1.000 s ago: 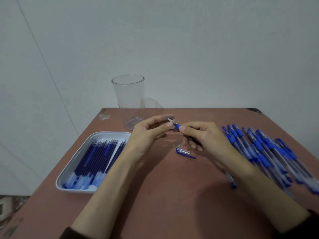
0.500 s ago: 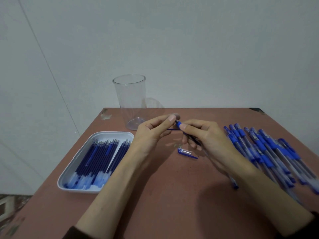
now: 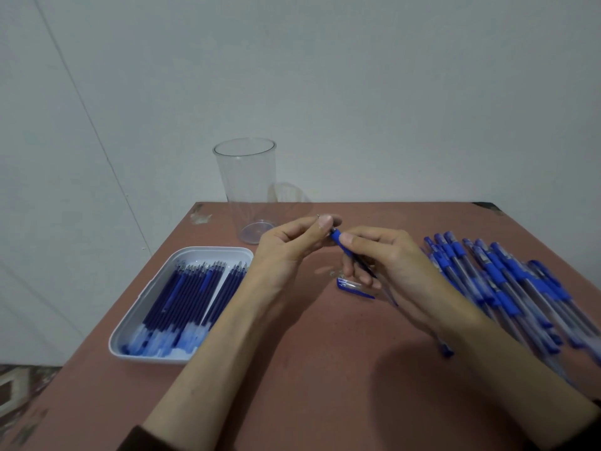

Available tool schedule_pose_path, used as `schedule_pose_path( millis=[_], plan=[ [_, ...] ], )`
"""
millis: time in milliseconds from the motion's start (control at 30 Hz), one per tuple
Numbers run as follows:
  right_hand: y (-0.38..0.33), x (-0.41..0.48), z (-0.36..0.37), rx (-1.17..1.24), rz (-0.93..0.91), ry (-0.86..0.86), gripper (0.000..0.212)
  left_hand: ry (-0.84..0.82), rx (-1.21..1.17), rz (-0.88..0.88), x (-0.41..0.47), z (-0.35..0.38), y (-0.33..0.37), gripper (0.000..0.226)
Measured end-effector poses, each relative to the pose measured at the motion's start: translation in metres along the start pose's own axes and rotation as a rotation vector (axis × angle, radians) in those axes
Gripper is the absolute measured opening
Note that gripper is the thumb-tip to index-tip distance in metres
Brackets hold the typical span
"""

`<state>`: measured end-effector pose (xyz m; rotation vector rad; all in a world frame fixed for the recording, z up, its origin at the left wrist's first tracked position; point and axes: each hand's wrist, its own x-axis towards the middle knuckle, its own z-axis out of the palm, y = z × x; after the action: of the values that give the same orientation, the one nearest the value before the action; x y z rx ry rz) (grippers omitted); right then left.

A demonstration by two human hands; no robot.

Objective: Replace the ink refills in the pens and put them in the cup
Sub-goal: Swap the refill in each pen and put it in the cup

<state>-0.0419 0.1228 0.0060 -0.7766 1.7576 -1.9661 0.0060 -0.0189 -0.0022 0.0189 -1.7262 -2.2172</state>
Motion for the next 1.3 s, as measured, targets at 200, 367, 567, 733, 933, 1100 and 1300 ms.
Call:
schedule_pose_path(
  millis=[200, 367, 567, 733, 933, 1100, 1300],
  plan=[
    [0.000, -0.001, -0.004, 0.156, 0.178, -0.172, 0.022, -0.096, -0.045, 0.030, -0.002, 0.001, 0.005, 0.020],
    [-0.006, -0.002, -0.005, 0.198, 0.204, -0.184, 0.026, -0.095, -0.122, 0.015, -0.003, 0.007, 0.005, 0.020],
    [-0.010, 0.007, -0.021, -0.095, 0.009, 0.099, 0.021, -0.006, 0.372, 0.034, 0.000, 0.006, -0.009, 0.018],
    [-0.010, 0.010, -0.035, -0.377, -0.105, 0.260, 0.013, -0.326, 1.221, 0.242, 0.006, -0.010, -0.027, 0.028],
    [0.003, 0.008, -0.038, -1.084, -0.345, 0.302, 0.015, 0.004, 0.941, 0.164, 0.007, -0.013, -0.016, 0.016],
    [0.002, 0.009, -0.039, -1.171, -0.360, 0.271, 0.018, 0.119, 0.782, 0.113, 0.008, -0.016, -0.006, 0.019],
    [0.006, 0.010, -0.037, -1.196, -0.358, 0.236, 0.016, 0.076, 0.770, 0.118, 0.006, -0.013, -0.005, 0.019]
  ],
)
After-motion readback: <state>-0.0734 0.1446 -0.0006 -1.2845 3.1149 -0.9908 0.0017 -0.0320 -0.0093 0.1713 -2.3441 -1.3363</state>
